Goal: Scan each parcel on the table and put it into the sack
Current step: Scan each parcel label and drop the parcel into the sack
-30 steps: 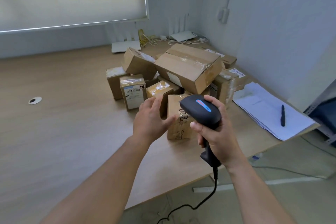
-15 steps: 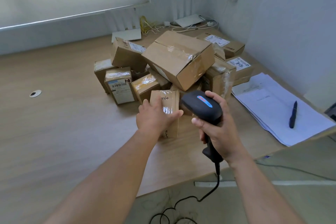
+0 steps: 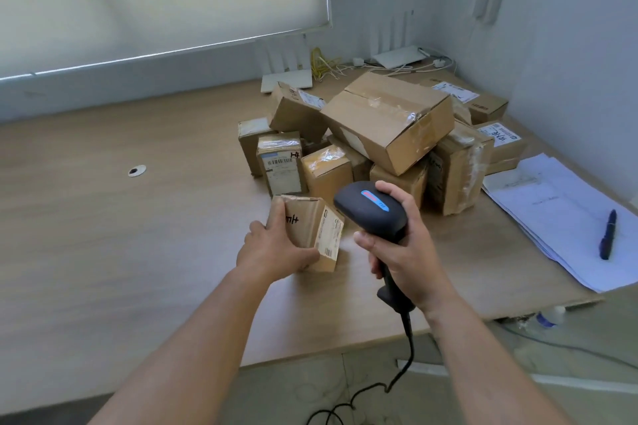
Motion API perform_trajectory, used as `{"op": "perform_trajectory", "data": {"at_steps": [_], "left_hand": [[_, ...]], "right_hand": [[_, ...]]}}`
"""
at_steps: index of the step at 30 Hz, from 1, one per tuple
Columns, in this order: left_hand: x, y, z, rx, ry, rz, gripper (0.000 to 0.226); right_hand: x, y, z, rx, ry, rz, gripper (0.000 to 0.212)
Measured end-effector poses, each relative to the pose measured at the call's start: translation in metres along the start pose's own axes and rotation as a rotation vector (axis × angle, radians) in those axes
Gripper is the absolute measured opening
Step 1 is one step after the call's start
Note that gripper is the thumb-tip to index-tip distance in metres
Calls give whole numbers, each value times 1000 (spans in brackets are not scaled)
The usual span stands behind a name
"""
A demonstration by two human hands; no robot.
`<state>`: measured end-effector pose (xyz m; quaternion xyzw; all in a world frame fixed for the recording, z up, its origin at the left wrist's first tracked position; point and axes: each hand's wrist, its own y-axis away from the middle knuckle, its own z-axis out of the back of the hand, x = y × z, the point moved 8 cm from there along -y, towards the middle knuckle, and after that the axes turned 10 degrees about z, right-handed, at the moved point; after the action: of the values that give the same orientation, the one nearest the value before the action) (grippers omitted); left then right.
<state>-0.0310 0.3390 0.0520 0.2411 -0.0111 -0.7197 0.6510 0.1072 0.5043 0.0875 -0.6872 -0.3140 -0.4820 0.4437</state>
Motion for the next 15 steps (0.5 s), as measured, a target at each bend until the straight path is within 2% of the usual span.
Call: {"op": "perform_trajectory", "data": {"at_steps": [6,15], "left_hand": [[114,8,32,-55,58,124,128],[247,18,51,-192,139,232,127]], "right_hand": [[0,4,-85,97,25,7,70],[-22,19,-203,195,-11,-26,70]]}}
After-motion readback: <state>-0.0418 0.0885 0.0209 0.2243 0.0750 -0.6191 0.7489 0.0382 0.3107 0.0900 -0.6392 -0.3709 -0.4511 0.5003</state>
